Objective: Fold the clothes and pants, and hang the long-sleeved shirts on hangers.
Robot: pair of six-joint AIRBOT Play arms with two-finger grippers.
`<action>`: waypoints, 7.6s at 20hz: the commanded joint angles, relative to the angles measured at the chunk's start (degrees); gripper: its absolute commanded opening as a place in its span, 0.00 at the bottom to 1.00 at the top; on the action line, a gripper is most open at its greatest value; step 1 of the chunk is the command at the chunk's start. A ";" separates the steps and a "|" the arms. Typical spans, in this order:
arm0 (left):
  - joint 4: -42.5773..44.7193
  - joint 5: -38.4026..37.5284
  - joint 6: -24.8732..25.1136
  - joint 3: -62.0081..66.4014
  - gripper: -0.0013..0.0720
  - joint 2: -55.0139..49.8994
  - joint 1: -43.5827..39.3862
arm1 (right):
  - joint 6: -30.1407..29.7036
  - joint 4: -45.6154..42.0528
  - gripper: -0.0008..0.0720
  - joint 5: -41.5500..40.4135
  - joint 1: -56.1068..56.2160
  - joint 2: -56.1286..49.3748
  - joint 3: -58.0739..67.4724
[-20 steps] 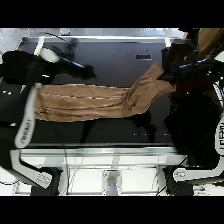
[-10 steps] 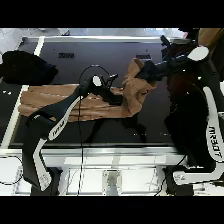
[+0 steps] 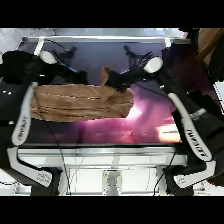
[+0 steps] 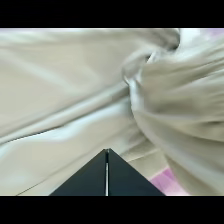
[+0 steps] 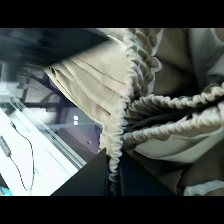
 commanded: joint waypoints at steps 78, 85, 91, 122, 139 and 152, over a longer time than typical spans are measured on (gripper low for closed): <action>6.75 15.15 2.21 -13.20 0.04 -8.44 -18.78 | 11.17 2.32 0.06 7.61 -11.80 7.39 0.90; 26.43 3.93 -2.12 -13.20 0.04 7.41 -0.35 | 14.71 1.92 0.06 -4.11 -3.98 4.24 0.90; 26.40 0.90 -2.10 -13.27 0.04 17.07 10.69 | 14.99 3.74 0.07 -15.39 9.64 -6.73 6.36; 26.18 -1.99 -4.28 -13.38 0.04 17.64 12.26 | -2.03 24.09 0.95 10.71 -13.22 -28.20 0.04; 26.43 -2.01 -4.02 -13.38 0.04 17.64 12.28 | -11.67 29.18 0.06 9.62 -7.87 -27.76 14.45; 26.40 -1.99 -4.07 -13.38 0.04 17.64 12.28 | 4.33 -23.91 0.06 40.50 -41.72 6.25 21.53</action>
